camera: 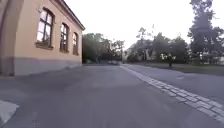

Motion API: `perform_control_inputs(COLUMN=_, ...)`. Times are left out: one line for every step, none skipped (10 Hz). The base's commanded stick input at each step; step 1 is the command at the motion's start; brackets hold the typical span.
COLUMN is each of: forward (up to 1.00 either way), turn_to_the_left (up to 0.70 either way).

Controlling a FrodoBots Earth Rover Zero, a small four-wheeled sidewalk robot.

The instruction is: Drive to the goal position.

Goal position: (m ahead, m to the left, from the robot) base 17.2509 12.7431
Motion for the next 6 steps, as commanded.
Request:
perform_control_inputs(forward=0.50, turn_to_the_left=0.00)
perform_control_inputs(forward=0.50, turn_to_the_left=0.00)
perform_control_inputs(forward=0.50, turn_to_the_left=0.00)
perform_control_inputs(forward=0.50, turn_to_the_left=0.00)
perform_control_inputs(forward=0.50, turn_to_the_left=0.00)
perform_control_inputs(forward=0.50, turn_to_the_left=0.00)
